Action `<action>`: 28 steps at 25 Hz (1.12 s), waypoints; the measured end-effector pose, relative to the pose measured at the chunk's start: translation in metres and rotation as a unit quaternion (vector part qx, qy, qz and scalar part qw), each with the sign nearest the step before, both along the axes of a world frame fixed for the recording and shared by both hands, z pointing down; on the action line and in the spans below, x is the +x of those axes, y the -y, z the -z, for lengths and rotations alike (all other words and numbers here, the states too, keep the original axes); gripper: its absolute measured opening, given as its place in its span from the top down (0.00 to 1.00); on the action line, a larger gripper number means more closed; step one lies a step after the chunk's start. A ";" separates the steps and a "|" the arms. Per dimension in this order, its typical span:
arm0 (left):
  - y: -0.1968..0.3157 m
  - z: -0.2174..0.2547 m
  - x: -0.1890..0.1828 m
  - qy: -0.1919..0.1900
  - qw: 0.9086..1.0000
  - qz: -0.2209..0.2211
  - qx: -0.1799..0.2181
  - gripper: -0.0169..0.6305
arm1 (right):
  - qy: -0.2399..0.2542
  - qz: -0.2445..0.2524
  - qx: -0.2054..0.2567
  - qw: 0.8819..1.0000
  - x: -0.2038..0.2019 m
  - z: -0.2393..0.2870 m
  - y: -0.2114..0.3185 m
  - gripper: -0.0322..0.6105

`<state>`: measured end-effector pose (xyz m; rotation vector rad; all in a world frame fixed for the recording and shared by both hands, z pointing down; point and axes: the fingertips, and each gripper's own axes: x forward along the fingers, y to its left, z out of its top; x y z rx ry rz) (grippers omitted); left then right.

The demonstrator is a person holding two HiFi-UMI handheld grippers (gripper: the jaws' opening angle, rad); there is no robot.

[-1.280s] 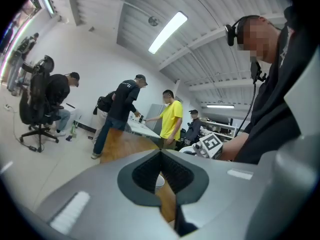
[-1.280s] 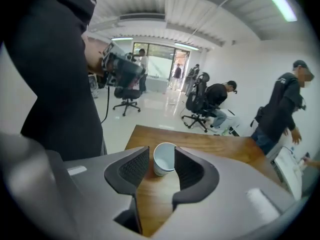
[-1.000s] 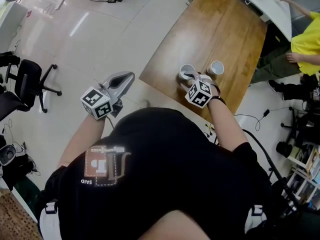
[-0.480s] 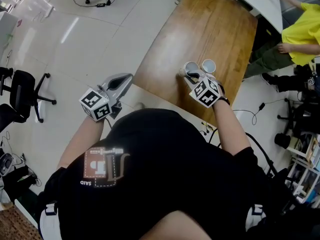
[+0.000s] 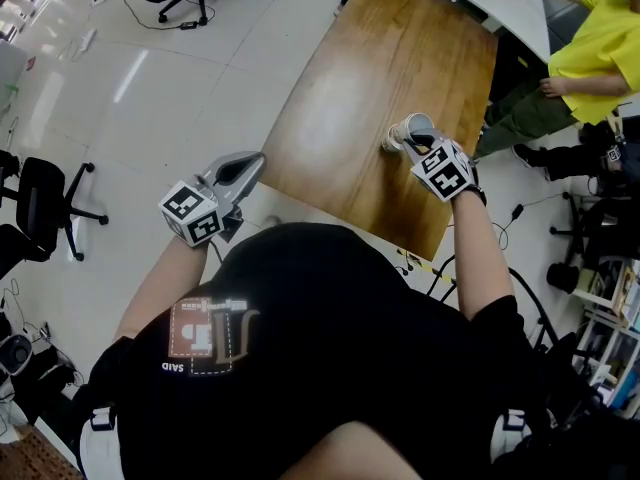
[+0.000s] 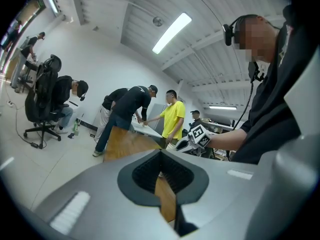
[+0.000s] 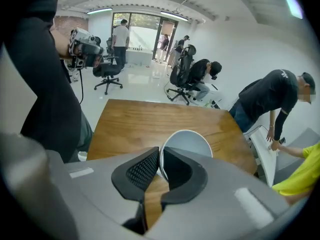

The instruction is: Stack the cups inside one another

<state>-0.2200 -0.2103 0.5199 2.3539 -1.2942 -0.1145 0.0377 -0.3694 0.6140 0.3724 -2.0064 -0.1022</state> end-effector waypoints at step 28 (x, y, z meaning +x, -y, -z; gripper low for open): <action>0.055 0.026 0.072 -0.011 0.993 -0.109 0.043 0.98 | 0.478 -0.360 -0.052 0.800 0.142 0.044 -0.124 0.93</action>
